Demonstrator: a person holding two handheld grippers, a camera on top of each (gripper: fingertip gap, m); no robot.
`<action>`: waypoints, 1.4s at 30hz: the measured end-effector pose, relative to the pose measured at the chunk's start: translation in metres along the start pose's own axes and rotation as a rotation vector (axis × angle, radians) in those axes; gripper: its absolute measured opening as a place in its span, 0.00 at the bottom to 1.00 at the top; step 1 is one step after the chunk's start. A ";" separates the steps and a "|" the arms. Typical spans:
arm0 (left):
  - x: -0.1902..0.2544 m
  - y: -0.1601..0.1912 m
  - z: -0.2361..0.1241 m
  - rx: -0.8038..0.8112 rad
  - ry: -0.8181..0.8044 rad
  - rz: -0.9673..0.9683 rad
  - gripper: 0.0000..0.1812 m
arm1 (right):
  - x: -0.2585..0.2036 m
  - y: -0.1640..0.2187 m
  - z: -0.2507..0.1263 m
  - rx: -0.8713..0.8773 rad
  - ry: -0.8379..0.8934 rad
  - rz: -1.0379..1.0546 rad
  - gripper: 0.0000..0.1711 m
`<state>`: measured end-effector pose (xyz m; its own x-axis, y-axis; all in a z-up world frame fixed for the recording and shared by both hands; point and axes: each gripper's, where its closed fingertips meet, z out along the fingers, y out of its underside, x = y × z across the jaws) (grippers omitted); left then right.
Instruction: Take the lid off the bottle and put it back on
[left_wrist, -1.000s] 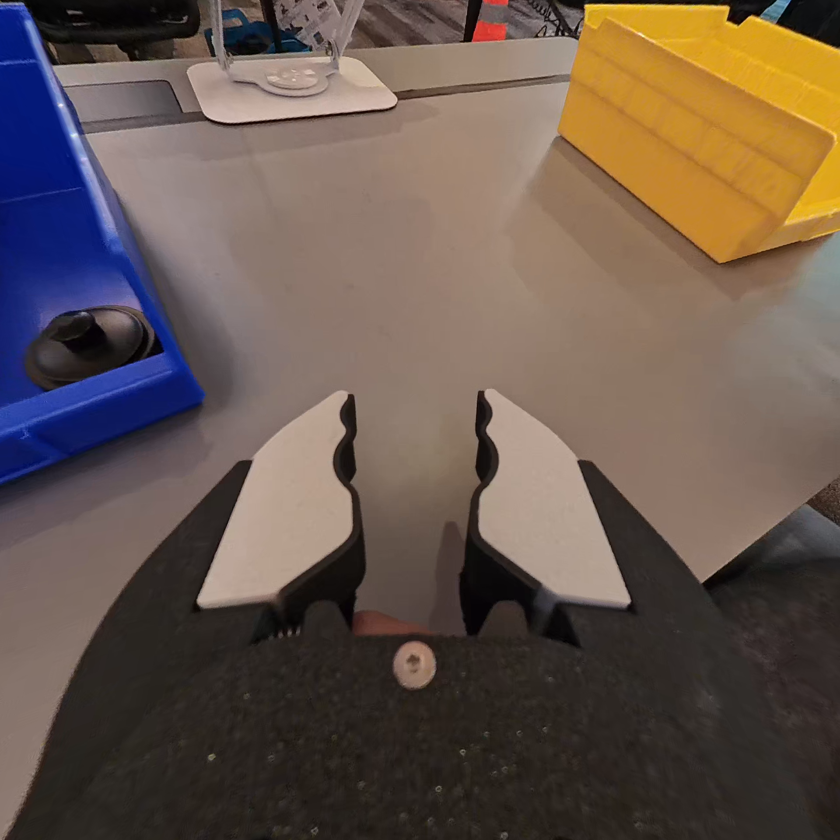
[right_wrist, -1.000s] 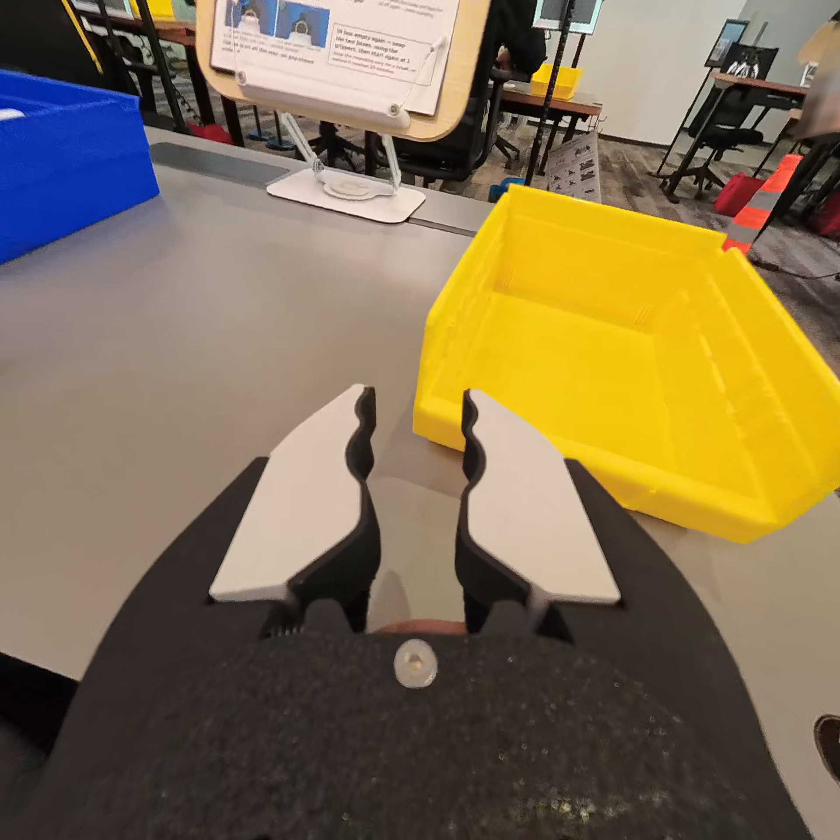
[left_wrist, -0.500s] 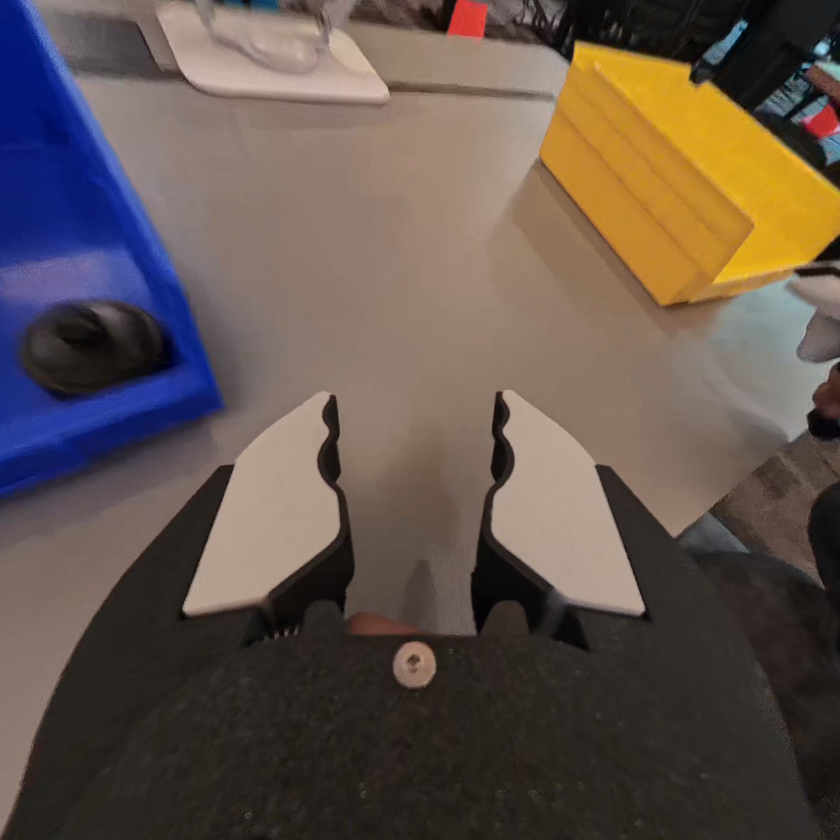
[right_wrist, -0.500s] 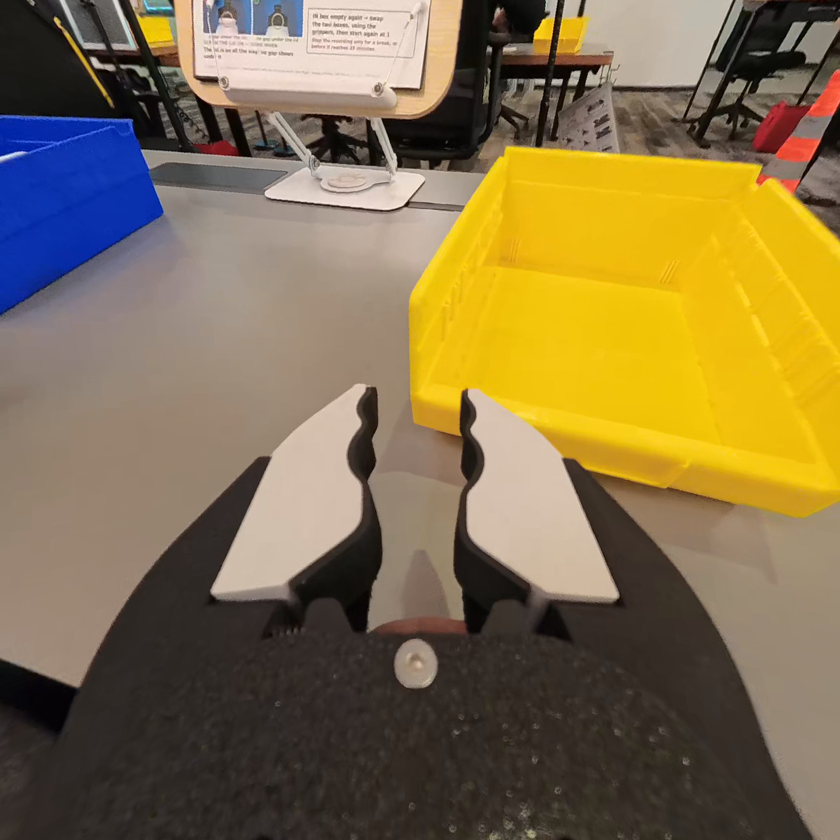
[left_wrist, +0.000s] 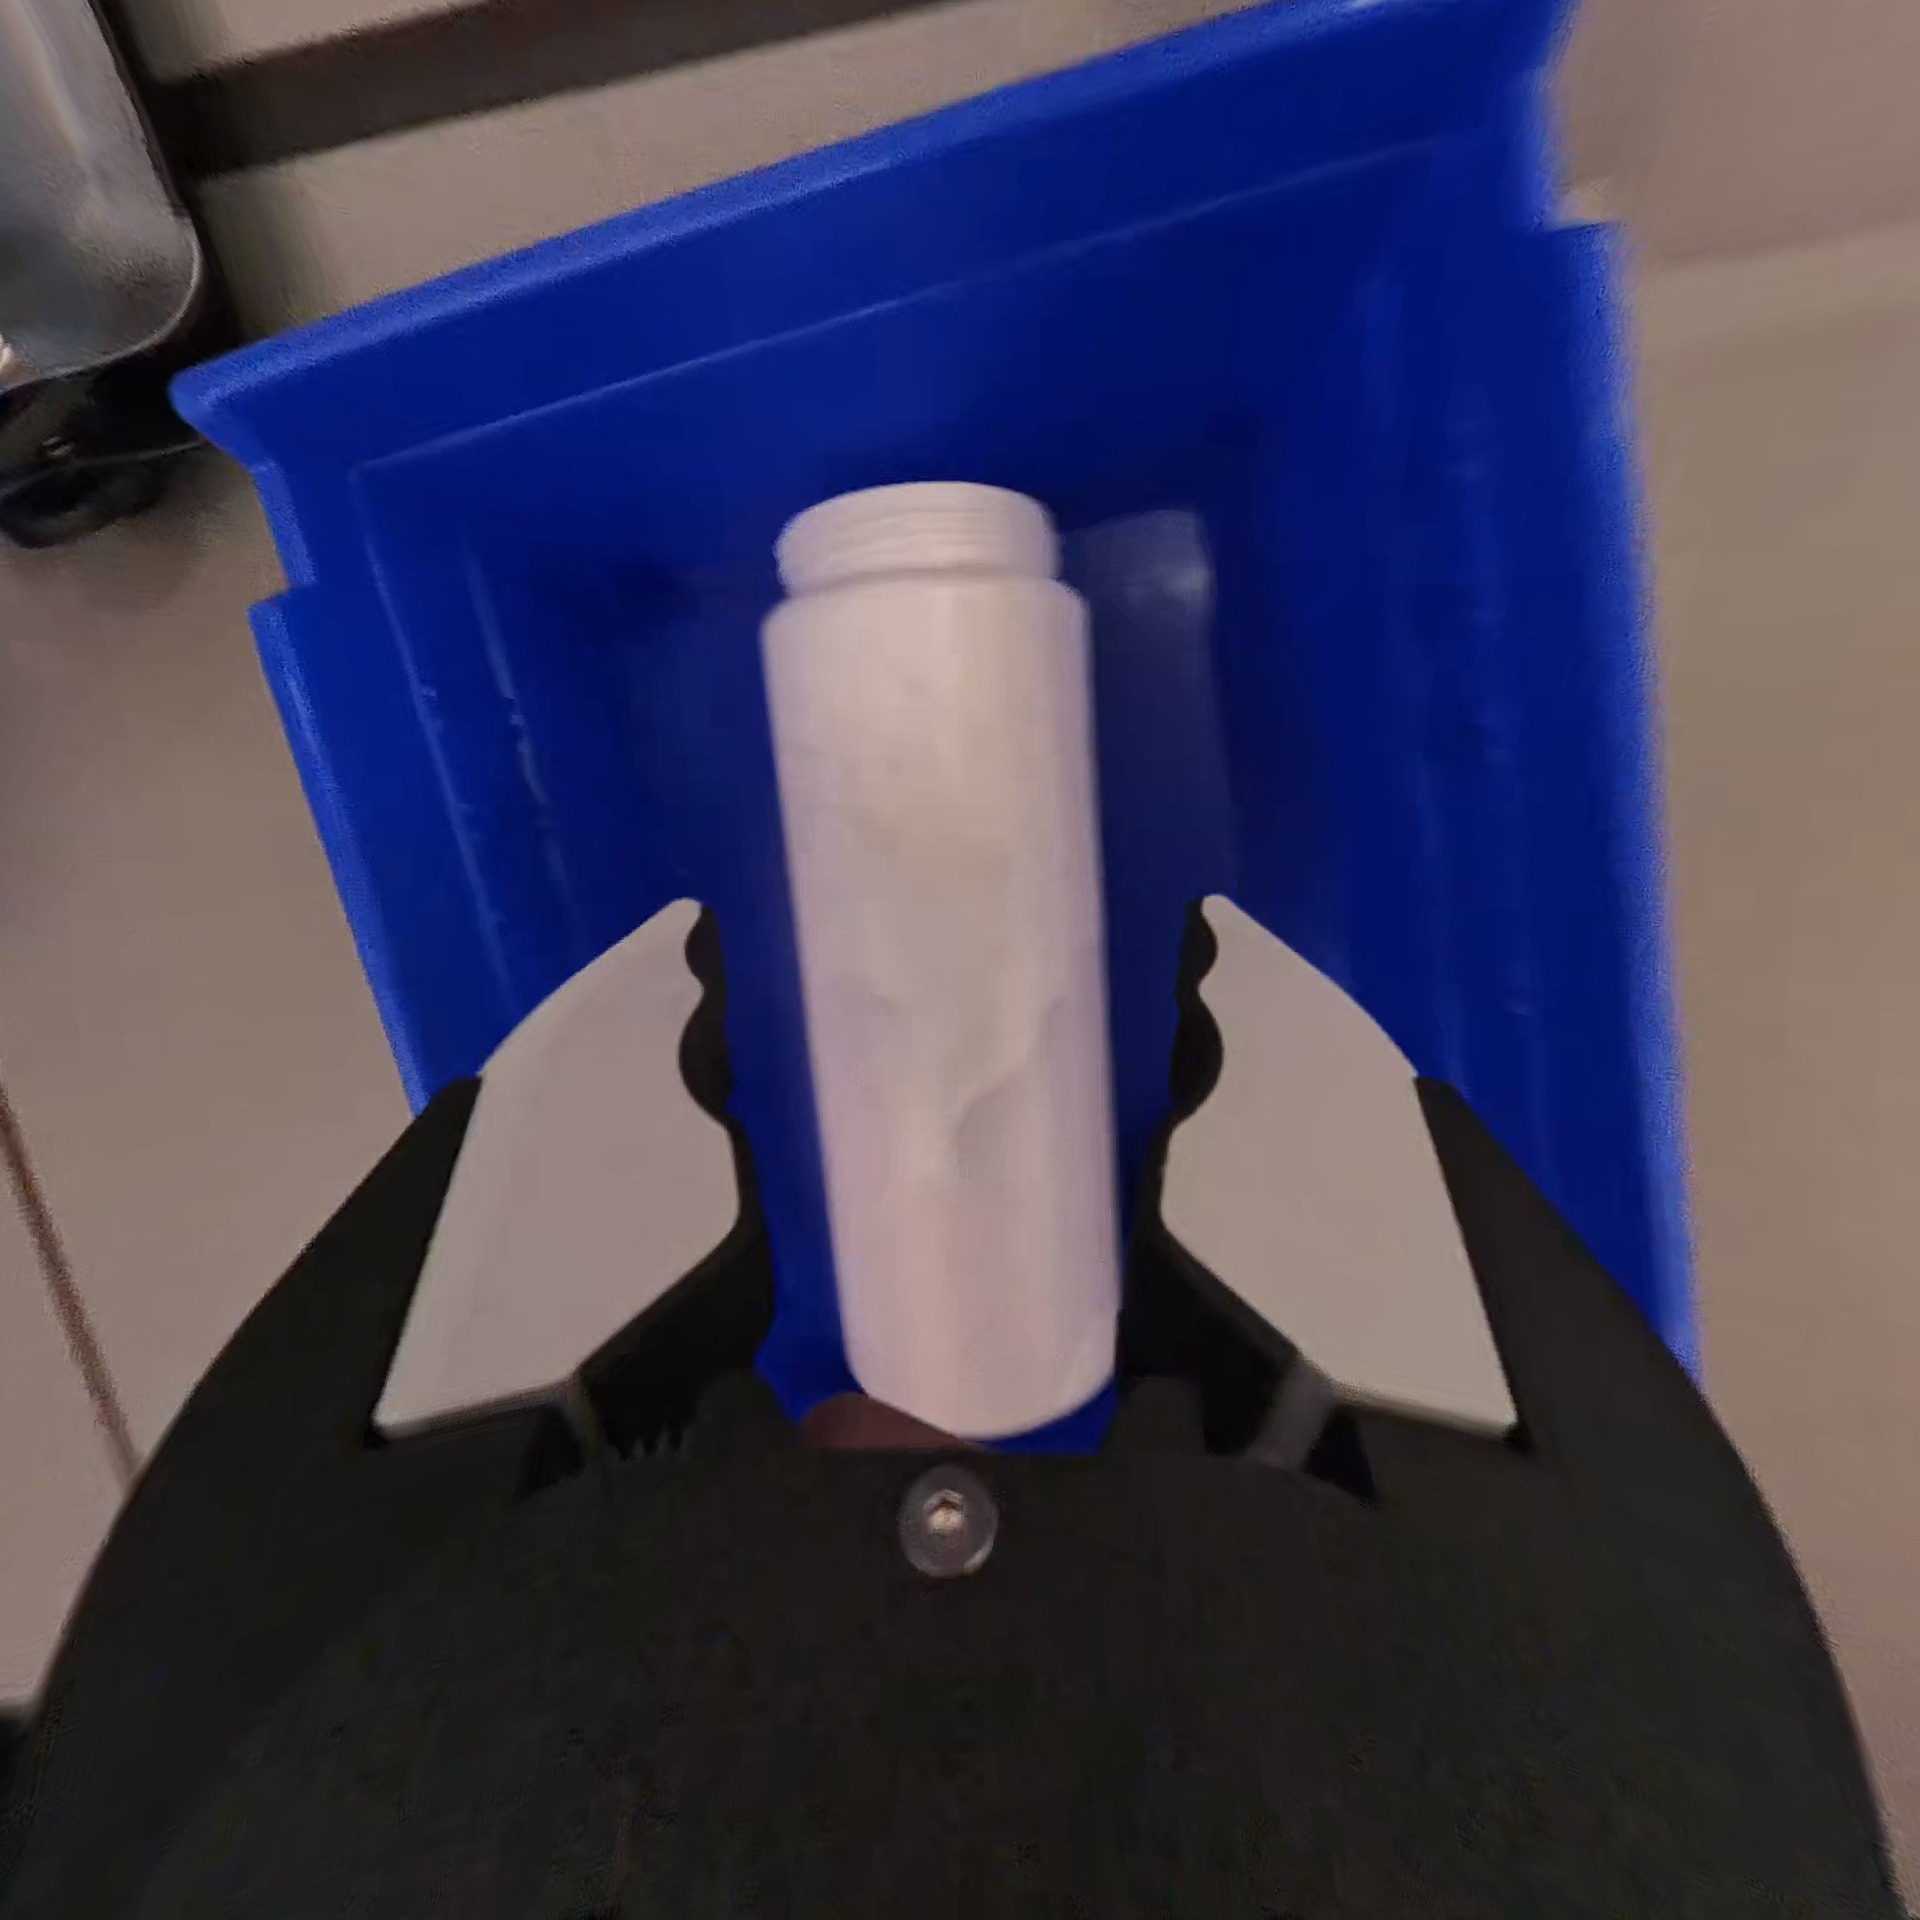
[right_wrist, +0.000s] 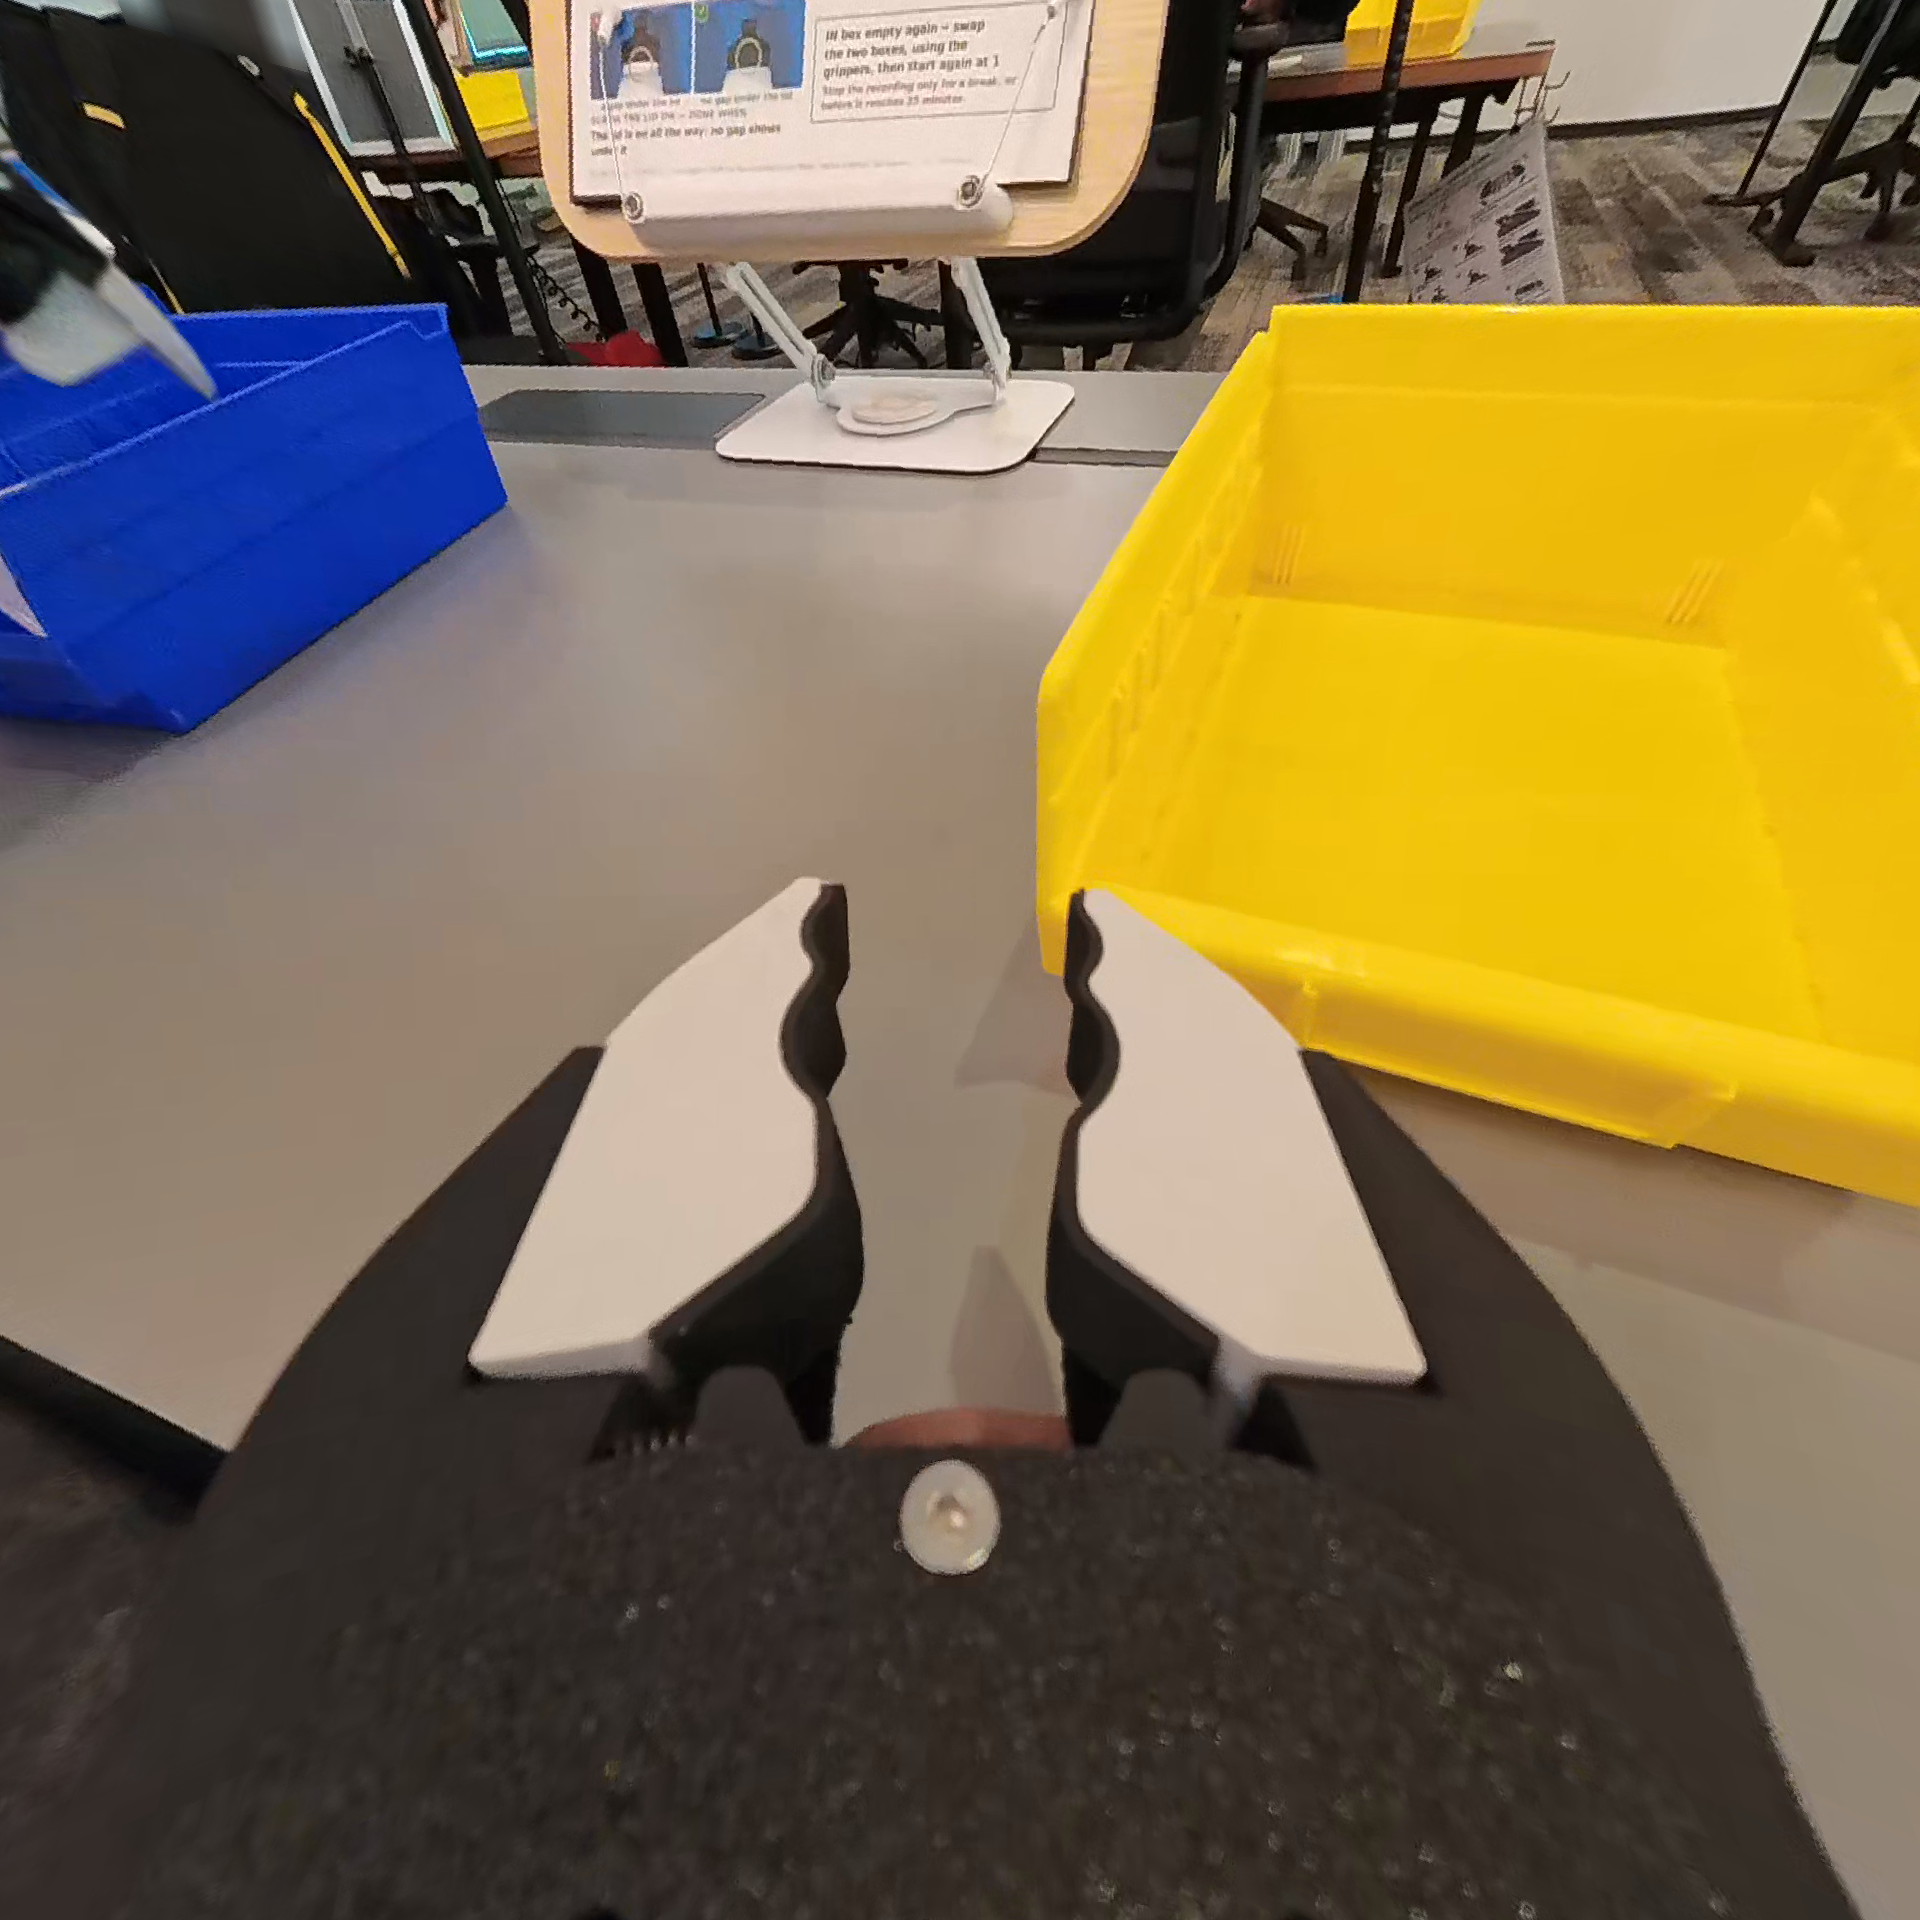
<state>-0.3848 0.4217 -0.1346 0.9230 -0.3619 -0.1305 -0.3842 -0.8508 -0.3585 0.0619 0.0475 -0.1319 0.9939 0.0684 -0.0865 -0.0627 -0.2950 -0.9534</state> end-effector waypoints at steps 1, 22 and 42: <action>-0.005 -0.002 0.011 -0.050 -0.026 0.002 0.46 | 0.001 0.000 0.000 -0.002 0.006 -0.007 0.23; -0.012 -0.029 -0.034 0.266 0.286 -0.100 0.44 | 0.006 0.007 -0.009 -0.022 0.015 0.025 0.25; 0.267 -0.065 -0.170 0.878 0.500 0.268 0.42 | 0.005 0.002 -0.006 -0.004 0.019 -0.013 0.24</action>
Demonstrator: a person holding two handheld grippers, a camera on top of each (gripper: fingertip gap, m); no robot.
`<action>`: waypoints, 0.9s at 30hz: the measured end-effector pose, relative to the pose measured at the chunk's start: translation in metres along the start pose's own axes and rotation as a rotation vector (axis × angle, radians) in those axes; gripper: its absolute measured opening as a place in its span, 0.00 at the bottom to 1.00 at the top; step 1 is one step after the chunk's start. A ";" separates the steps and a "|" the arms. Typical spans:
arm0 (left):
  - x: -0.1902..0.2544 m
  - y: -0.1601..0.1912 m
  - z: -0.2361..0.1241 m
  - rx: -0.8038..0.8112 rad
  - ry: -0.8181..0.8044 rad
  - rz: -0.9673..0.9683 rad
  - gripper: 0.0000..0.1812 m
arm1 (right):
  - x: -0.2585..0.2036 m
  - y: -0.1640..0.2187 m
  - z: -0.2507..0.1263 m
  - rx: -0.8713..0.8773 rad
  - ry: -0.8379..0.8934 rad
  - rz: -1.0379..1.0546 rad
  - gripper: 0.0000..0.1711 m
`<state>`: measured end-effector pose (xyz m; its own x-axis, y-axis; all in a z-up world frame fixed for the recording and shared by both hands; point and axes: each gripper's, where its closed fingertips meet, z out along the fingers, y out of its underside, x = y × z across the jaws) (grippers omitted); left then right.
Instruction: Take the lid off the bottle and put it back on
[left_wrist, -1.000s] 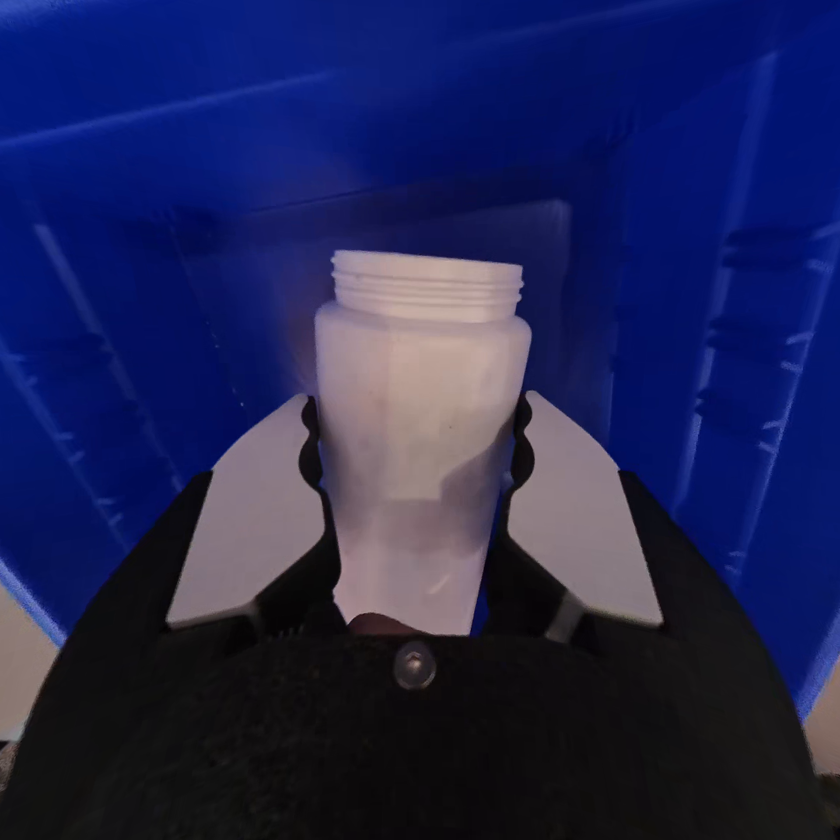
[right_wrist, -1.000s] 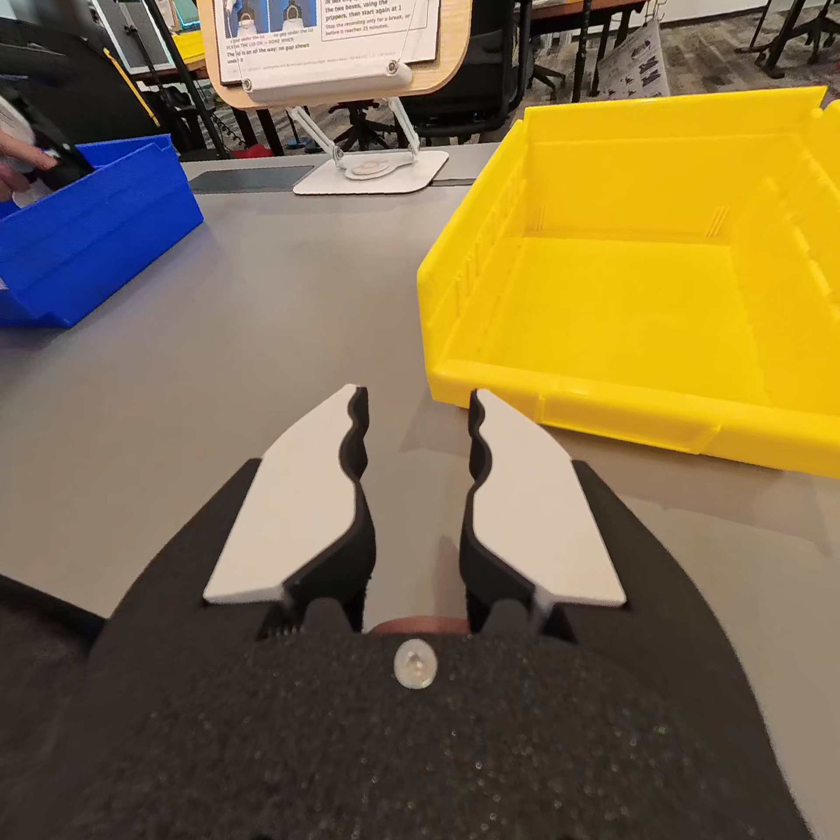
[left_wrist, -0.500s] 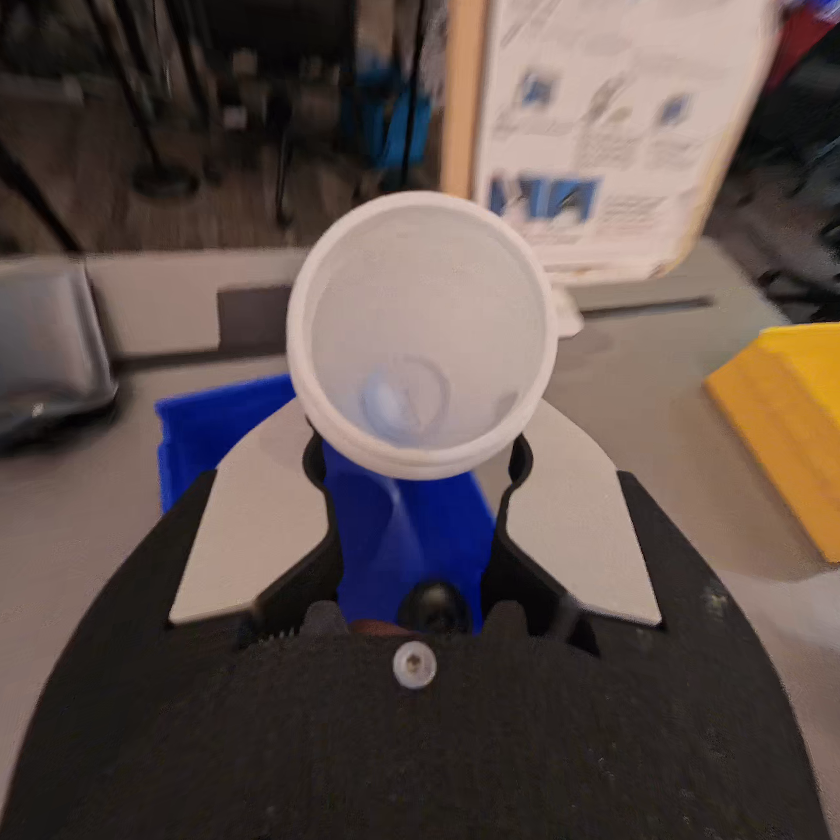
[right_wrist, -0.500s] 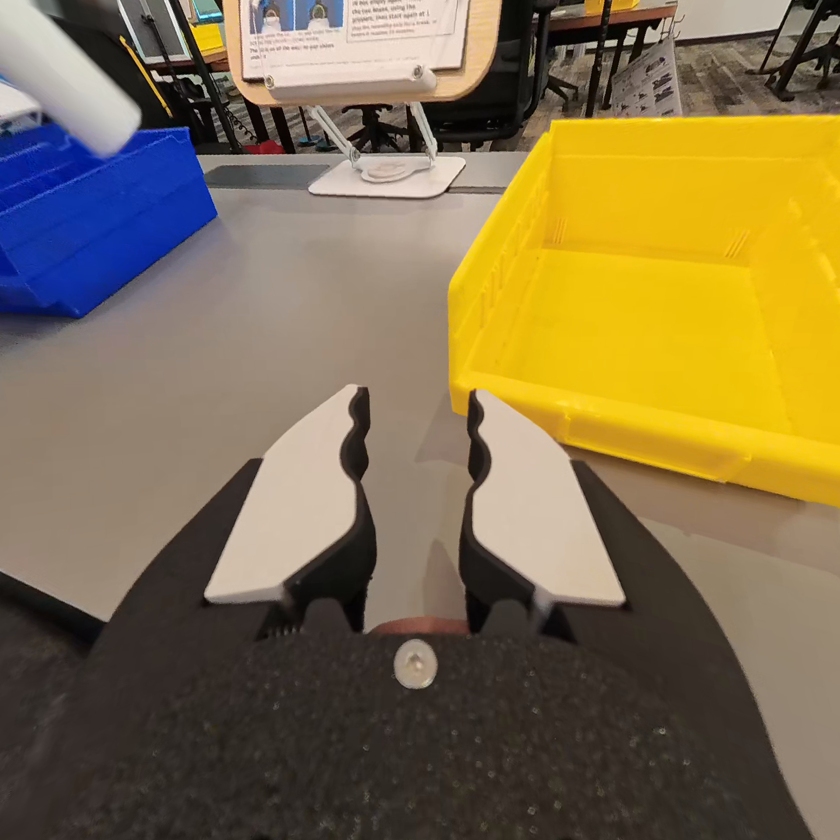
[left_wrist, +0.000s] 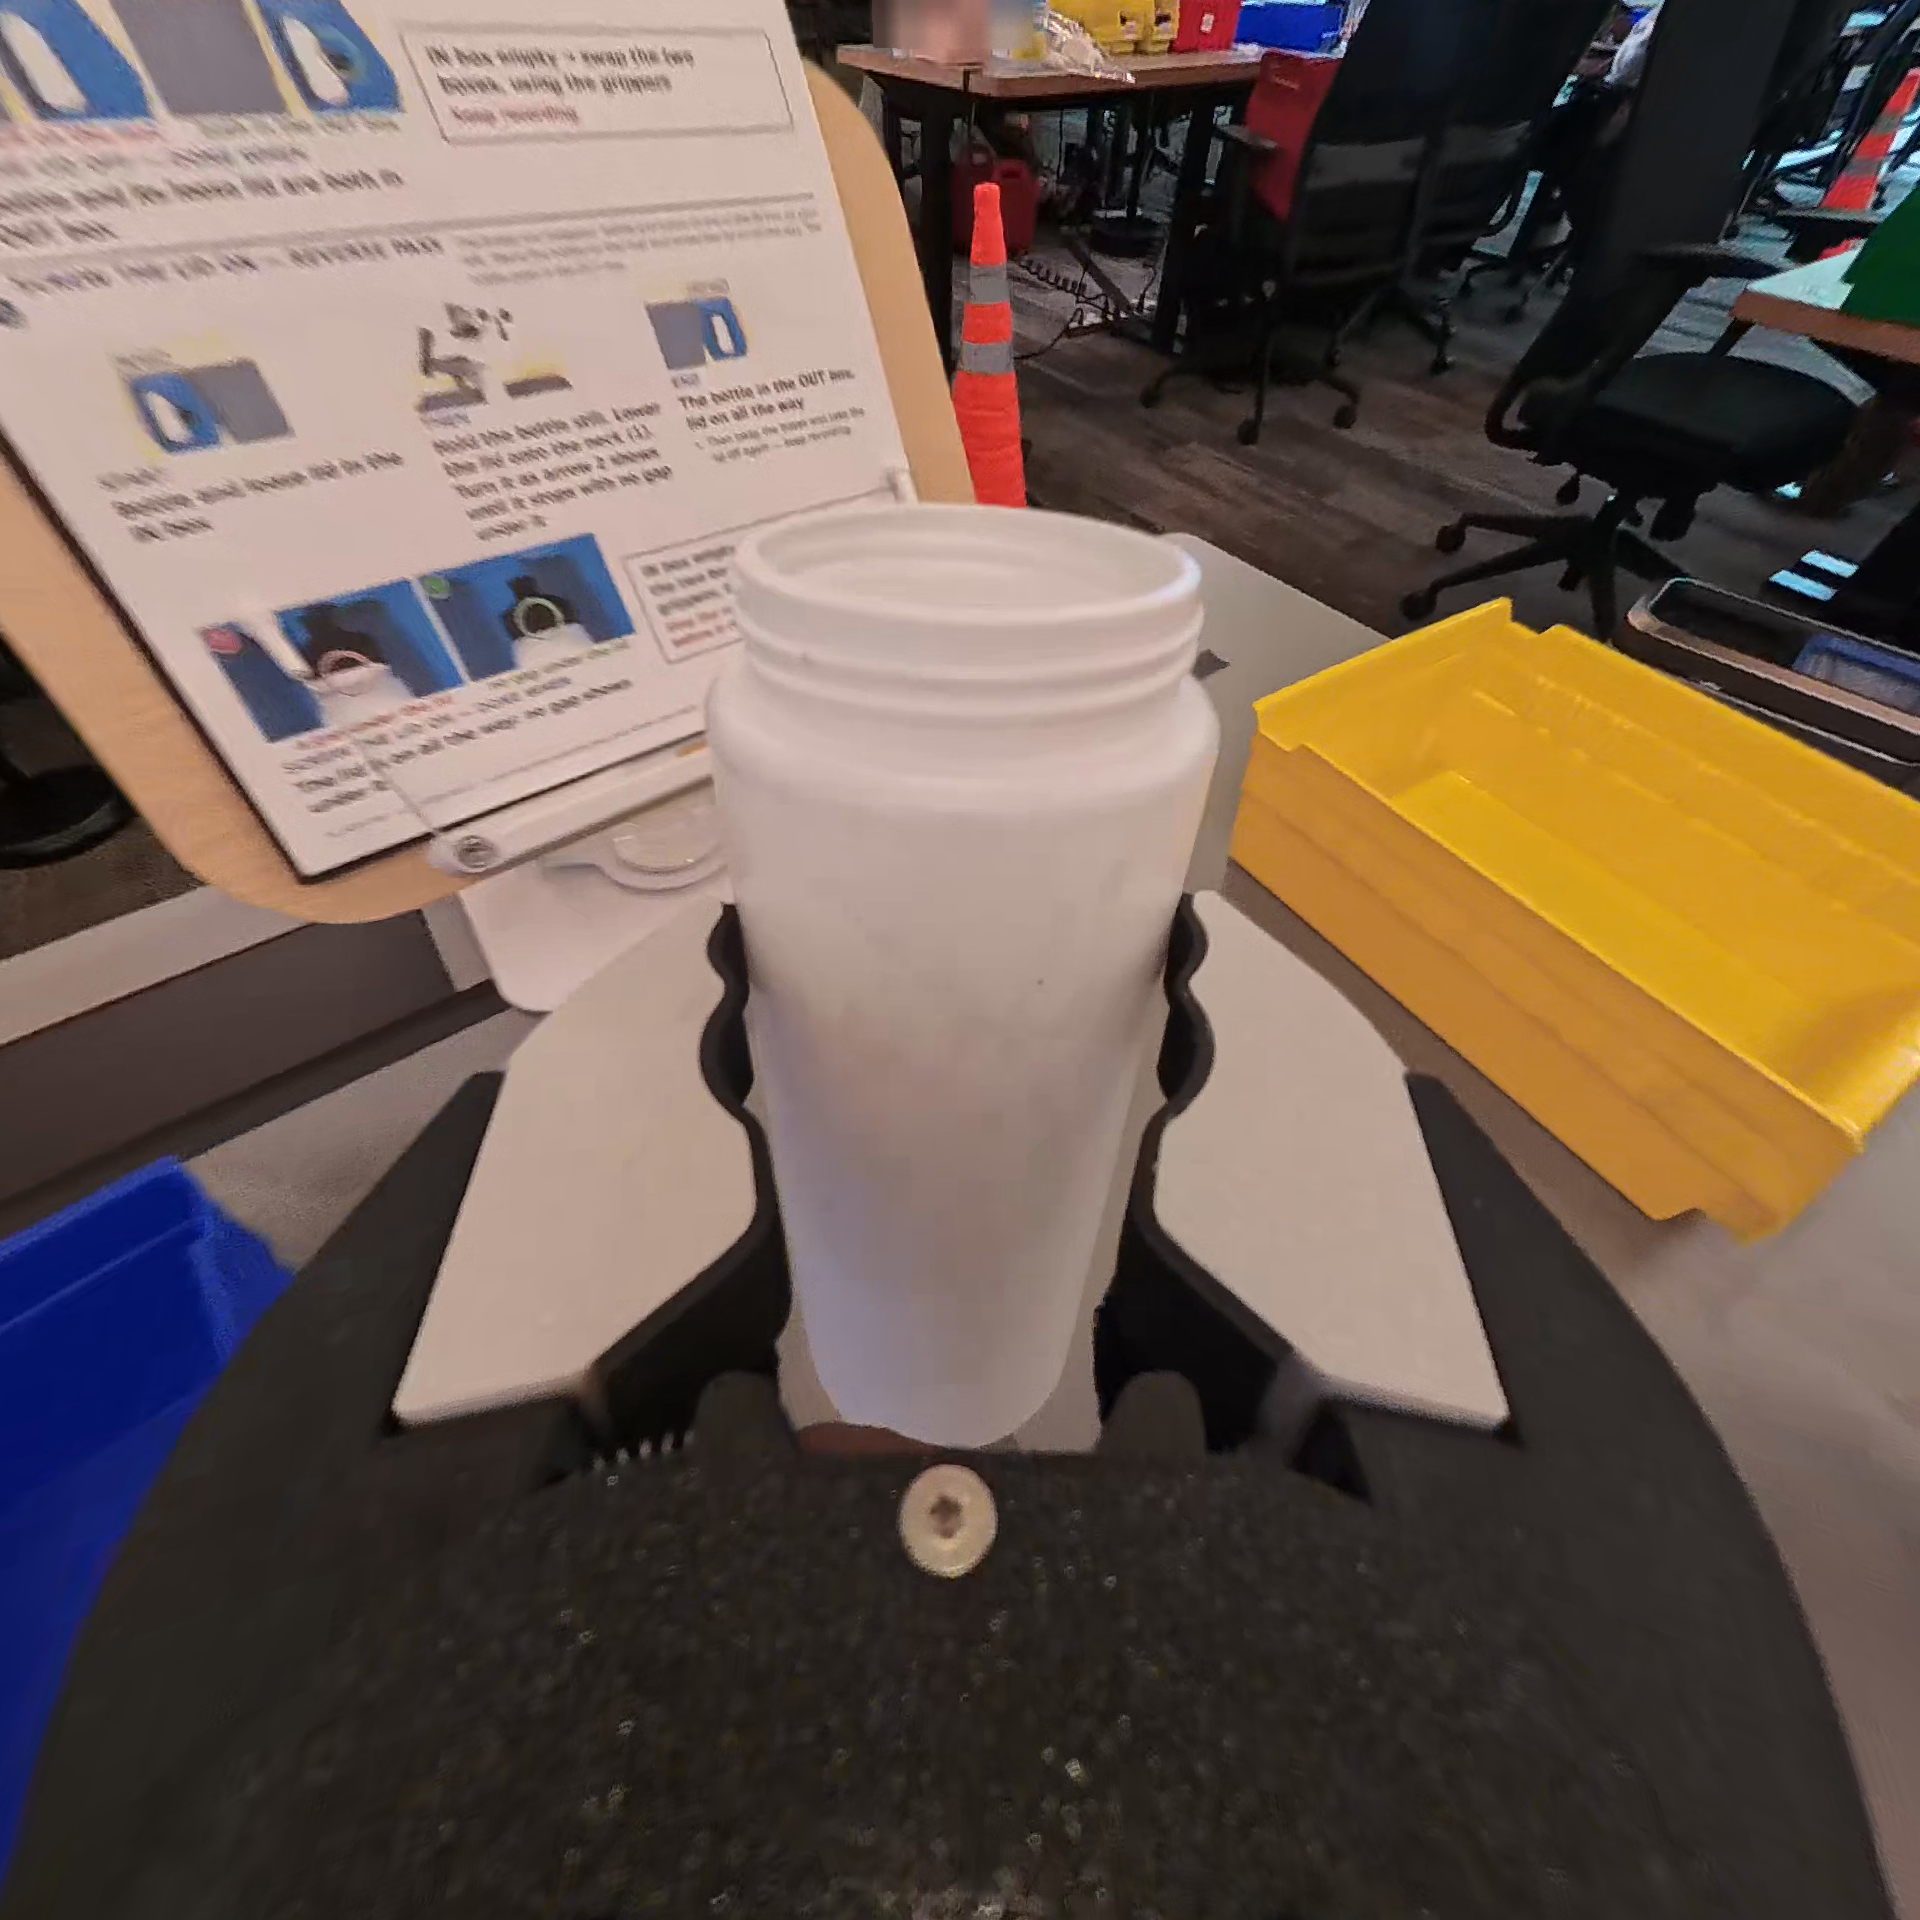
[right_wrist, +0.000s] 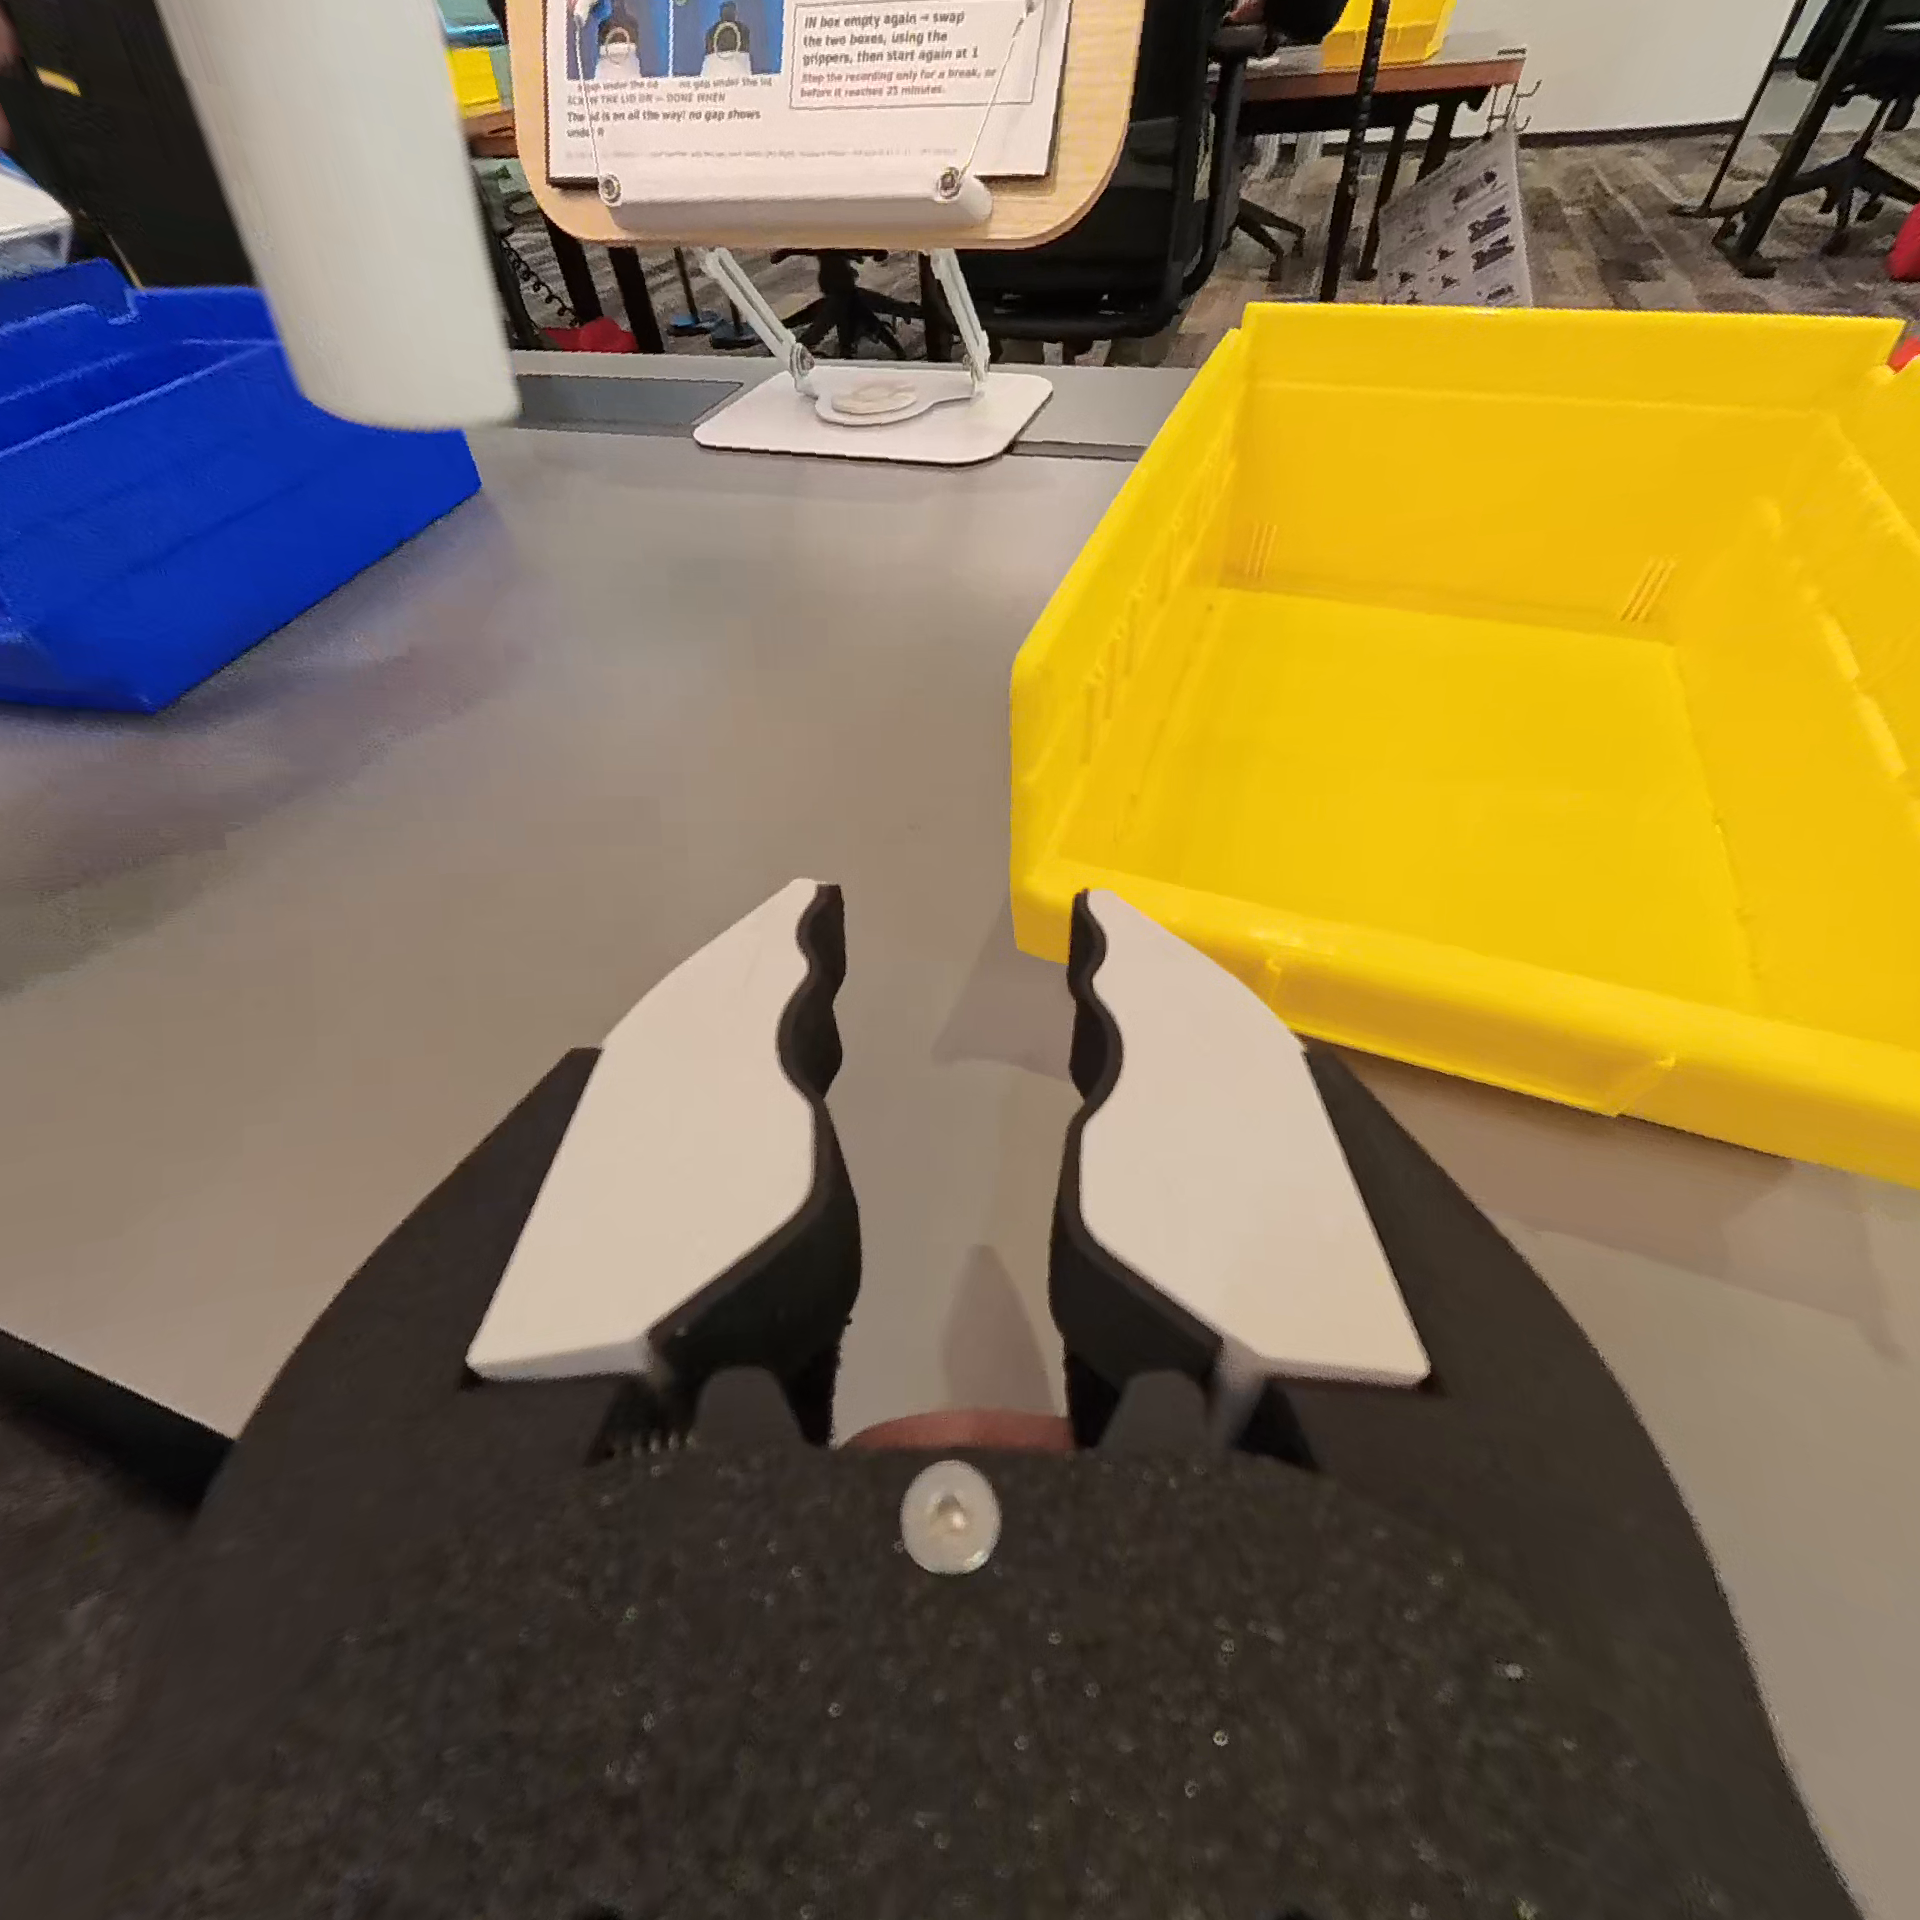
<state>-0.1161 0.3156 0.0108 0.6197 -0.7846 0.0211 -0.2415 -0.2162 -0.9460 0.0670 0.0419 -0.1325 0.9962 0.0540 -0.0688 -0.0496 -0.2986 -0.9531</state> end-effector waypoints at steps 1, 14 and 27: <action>0.003 0.005 0.010 0.001 0.001 -0.011 0.42 | 0.001 0.000 0.000 0.000 -0.002 0.008 0.24; 0.032 0.062 0.052 0.170 -0.037 -0.033 0.43 | -0.009 0.003 0.003 -0.020 -0.031 -0.022 0.24; 0.035 0.079 0.048 0.226 -0.024 -0.029 0.43 | -0.010 0.009 0.006 -0.047 -0.034 -0.029 0.24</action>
